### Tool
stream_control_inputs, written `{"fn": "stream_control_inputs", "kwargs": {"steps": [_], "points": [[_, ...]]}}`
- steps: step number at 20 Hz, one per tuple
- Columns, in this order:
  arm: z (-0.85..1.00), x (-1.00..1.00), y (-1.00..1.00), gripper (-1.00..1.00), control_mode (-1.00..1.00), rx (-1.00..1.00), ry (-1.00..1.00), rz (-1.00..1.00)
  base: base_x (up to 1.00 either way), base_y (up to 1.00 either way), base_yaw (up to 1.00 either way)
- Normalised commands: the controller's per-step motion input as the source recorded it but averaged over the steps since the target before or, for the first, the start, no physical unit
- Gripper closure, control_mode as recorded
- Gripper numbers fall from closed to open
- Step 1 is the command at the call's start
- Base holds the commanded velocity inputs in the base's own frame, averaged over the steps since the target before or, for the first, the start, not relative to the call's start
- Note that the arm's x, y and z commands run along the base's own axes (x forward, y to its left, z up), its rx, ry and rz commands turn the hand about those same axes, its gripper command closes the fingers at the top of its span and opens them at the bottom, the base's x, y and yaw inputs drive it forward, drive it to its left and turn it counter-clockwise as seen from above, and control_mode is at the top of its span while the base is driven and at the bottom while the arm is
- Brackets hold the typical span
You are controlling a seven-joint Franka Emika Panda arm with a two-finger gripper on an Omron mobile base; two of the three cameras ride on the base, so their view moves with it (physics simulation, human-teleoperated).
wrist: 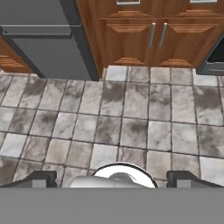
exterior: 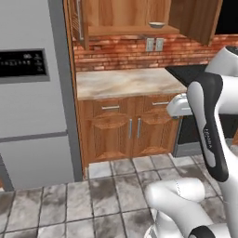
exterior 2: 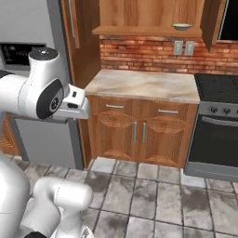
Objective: Take the smaller bowl and place it next to the appetizer plate on the dining counter , and place the larger bowl next to the plate with cooked food.
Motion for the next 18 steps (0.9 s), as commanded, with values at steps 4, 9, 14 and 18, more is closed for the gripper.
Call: {"fn": "stream_control_inputs", "kwargs": {"steps": [4, 9, 14, 18], "points": [[0.0, 0.0, 0.0, -1.0, 1.0, 0.0, 0.0, 0.0, 0.75, -0.51, 0.0], [0.0, 0.0, 0.0, -1.0, 1.0, 0.0, 0.0, 0.0, 1.0, -0.26, 0.0], [0.0, 0.0, 0.0, -1.0, 1.0, 0.0, 0.0, 0.0, 1.0, -0.2, 0.0], [0.0, 0.0, 0.0, -1.0, 1.0, 0.0, 0.0, 0.0, 0.97, -0.39, 0.0]]}}
